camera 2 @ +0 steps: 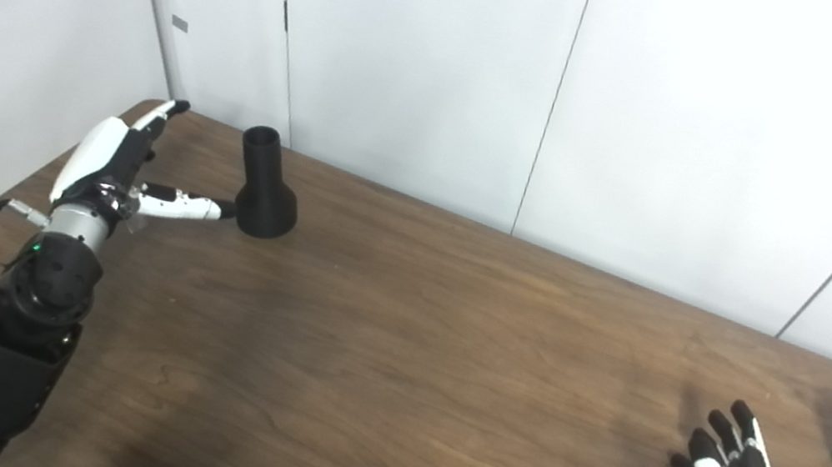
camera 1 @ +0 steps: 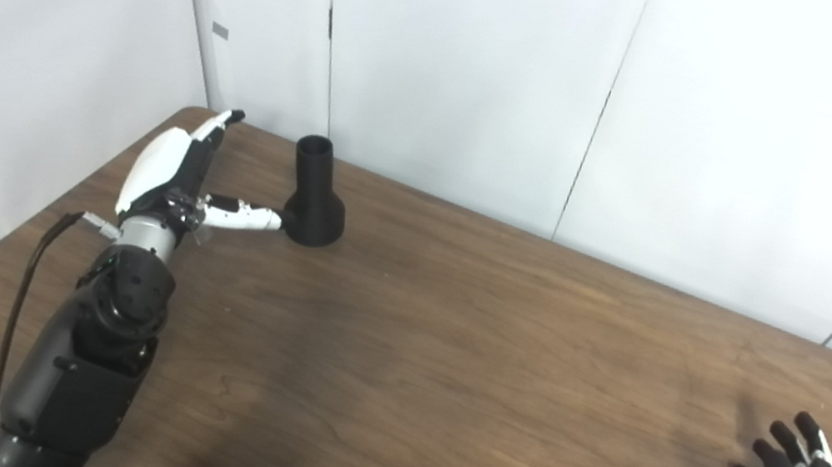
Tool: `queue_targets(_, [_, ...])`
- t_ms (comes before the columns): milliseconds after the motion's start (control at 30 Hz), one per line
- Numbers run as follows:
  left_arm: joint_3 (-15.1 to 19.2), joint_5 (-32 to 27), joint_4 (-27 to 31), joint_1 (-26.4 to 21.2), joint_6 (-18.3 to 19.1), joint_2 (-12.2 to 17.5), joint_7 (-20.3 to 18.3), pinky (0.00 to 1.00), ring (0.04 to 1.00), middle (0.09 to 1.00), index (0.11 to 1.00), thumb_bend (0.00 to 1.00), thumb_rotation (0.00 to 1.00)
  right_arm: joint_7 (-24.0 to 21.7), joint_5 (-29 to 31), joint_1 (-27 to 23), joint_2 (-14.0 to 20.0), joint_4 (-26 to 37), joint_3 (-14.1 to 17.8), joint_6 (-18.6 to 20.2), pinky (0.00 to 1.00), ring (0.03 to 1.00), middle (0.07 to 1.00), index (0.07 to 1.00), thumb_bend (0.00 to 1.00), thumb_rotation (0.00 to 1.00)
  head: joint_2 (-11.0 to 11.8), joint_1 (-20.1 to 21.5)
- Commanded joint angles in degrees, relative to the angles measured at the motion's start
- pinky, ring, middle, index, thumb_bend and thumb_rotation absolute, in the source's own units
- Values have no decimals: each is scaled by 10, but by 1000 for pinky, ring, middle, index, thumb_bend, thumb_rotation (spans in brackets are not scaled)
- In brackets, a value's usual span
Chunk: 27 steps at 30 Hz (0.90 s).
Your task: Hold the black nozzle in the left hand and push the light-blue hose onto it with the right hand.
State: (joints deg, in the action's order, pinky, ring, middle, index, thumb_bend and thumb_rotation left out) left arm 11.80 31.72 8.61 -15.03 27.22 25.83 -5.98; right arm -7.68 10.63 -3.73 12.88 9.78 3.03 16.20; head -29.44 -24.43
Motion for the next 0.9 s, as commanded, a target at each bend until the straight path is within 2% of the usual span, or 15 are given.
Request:
queue_targets(0, [-7, 35, 2, -29, -3, 23, -10, 836, 941, 948, 956, 1000, 286, -13, 6, -4, 2, 21, -5, 0, 826, 941, 967, 1000, 253, 485, -2, 1])
queue_targets(67, [-15, 64, -8, -36, -3, 26, -29, 879, 940, 946, 957, 1000, 326, -13, 11, -4, -1, 23, -2, 4, 839, 947, 967, 1000, 244, 467, -2, 2])
queue_targets(100, [-18, 76, -13, -39, -3, 26, -40, 904, 942, 947, 961, 1000, 342, -13, 13, -4, -3, 24, -1, 4, 839, 949, 967, 1000, 240, 529, -2, 2])
queue_targets(167, [-15, 99, -18, -47, -3, 18, -59, 930, 949, 953, 968, 1000, 349, -13, 16, -4, -4, 24, 0, 3, 832, 946, 964, 1000, 263, 767, -2, 2])
queue_targets(267, [-11, 131, -26, -56, -3, 5, -74, 932, 958, 956, 955, 1000, 342, -11, 19, -4, -4, 28, 2, 10, 831, 945, 963, 1000, 341, 954, -7, 0])
queue_targets(300, [-9, 143, -29, -59, -3, 0, -81, 939, 960, 957, 954, 1000, 341, -10, 20, -4, -4, 29, 2, 12, 831, 945, 963, 1000, 349, 977, -7, 0])
queue_targets(400, [-1, 174, -40, -72, -3, -15, -104, 993, 990, 975, 971, 1000, 345, -12, 21, -3, -3, 32, 3, 15, 826, 950, 969, 1000, 364, 998, -9, 0])
queue_targets(600, [-1, 211, -61, -92, -3, -26, -135, 1000, 1000, 989, 962, 1000, 336, -14, 28, -4, -5, 34, 7, 20, 836, 953, 971, 1000, 373, 1000, -9, -4])
queue_targets(700, [-2, 253, -81, -105, -3, -29, -165, 1000, 1000, 990, 950, 1000, 355, -20, 30, -3, -1, 35, 5, 18, 843, 961, 976, 1000, 359, 1000, -9, -2])
queue_targets(867, [17, 284, -112, -127, -3, -48, -186, 1000, 1000, 992, 964, 1000, 324, -22, 36, -1, -2, 39, 9, 26, 847, 963, 976, 1000, 347, 1000, -13, 0])
